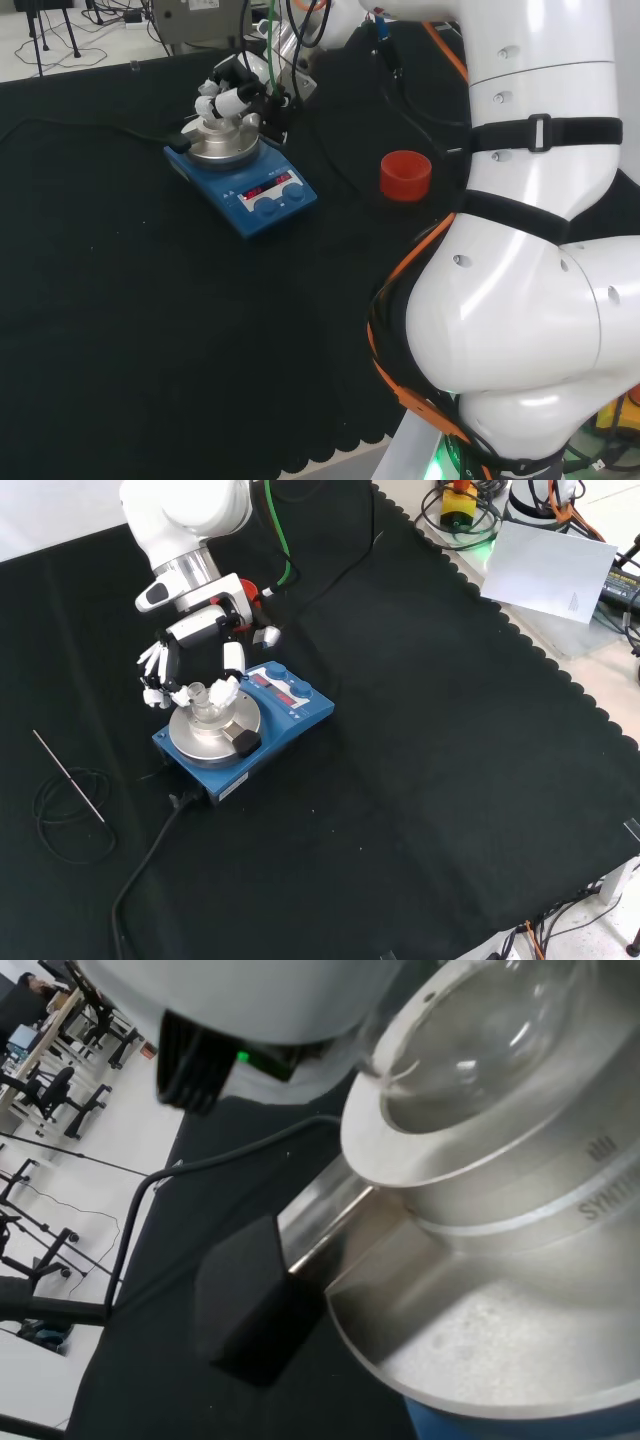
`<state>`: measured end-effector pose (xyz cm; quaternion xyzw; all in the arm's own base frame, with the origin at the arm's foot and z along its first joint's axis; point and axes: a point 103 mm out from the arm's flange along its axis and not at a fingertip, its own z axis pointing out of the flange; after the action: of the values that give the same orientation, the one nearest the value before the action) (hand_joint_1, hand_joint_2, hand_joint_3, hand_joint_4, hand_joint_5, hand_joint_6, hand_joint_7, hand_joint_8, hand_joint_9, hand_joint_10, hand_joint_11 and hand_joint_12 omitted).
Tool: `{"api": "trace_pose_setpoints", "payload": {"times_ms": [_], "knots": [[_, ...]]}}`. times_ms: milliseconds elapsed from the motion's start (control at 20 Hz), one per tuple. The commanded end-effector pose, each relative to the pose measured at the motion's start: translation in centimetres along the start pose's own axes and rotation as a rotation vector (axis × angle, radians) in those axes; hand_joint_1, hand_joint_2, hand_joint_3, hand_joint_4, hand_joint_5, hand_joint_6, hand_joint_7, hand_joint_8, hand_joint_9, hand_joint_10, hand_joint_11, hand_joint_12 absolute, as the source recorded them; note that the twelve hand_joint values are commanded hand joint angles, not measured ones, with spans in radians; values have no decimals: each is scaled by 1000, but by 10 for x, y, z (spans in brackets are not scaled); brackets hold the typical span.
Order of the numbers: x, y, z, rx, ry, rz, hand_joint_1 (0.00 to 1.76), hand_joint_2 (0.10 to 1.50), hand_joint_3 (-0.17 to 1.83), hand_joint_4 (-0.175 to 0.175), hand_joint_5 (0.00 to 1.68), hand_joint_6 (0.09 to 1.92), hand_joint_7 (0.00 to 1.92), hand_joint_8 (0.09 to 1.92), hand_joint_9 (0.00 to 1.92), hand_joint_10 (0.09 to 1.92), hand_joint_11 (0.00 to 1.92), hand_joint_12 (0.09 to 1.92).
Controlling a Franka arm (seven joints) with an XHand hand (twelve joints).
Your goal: Place the round-bottom flask on the heater.
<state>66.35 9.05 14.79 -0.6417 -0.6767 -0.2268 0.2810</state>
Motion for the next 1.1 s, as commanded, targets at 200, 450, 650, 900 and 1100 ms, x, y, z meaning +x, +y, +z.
{"api": "trace_pose_setpoints", "payload": {"times_ms": [200,450,650,900,1100], "knots": [[-4,-1,-2,-6,-8,6,1122,571,899,164,1191,937,594,539,744,519,238,1312],[-9,-5,-13,-19,-2,8,1122,571,898,165,1192,935,595,539,744,519,238,1312],[-13,-10,-16,-24,-2,19,1121,571,897,168,1193,932,596,538,745,519,238,1312],[-11,-12,-16,-19,-37,4,1121,571,897,169,1194,931,596,538,745,519,237,1312],[-8,-12,-15,-13,-47,-5,1121,571,896,170,1194,930,597,538,744,518,236,1312]]}}
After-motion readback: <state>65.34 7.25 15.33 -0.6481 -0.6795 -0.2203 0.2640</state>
